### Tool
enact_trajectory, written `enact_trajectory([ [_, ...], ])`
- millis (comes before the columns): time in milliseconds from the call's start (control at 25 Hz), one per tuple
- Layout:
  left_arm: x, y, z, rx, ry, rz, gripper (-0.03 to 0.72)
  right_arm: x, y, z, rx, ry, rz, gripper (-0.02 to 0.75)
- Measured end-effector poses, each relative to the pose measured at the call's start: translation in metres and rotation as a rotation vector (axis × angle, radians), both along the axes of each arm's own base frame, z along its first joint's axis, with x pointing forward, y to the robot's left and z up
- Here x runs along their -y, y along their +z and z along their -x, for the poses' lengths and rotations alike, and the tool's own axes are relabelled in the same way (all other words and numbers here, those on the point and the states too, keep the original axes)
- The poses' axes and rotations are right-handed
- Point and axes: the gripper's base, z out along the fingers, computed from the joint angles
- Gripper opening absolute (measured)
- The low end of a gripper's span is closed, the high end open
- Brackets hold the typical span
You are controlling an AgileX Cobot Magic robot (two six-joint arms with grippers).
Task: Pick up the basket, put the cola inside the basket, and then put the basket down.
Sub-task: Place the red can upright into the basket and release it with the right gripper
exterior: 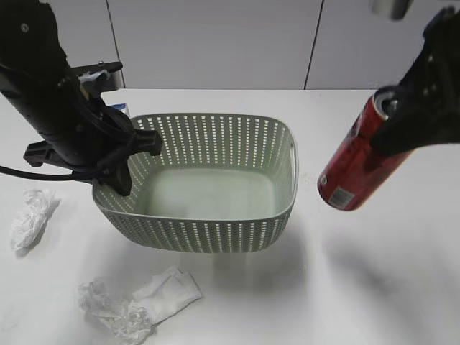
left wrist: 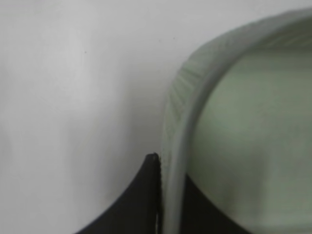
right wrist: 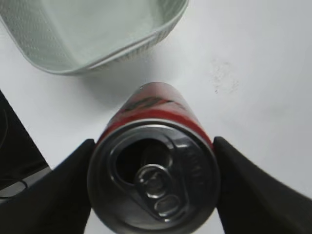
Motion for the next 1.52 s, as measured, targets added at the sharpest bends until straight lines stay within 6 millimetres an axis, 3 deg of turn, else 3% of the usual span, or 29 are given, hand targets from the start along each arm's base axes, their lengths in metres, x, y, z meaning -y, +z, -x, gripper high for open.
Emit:
enact_trajectory([
  [280,0.001,0.0,-0.002,0.017,0.003,0.008,-0.004,-0.006,0.069,-0.003,0.146,0.014,-0.115,0.505],
  [440,0.001,0.0,-0.003,0.034,0.006,0.016,-0.004,-0.02,0.079,-0.011,0.12,0.03,-0.216,0.505],
  [760,0.011,-0.001,-0.021,0.016,-0.006,-0.001,-0.004,-0.075,0.039,-0.033,0.013,0.139,-0.151,0.503],
  [920,0.018,0.003,-0.028,0.03,-0.045,-0.038,-0.004,-0.103,0.006,-0.048,0.008,0.199,-0.012,0.503],
  [1160,0.018,0.004,-0.028,0.045,-0.063,-0.06,-0.004,-0.118,-0.04,-0.068,-0.036,0.217,0.114,0.504],
  [1440,0.017,0.001,-0.029,0.042,-0.07,-0.076,-0.004,-0.122,-0.047,-0.07,-0.061,0.21,0.097,0.509],
  [1520,0.017,0.001,-0.029,0.042,-0.07,-0.076,-0.004,-0.123,-0.047,-0.07,-0.066,0.193,0.09,0.559],
])
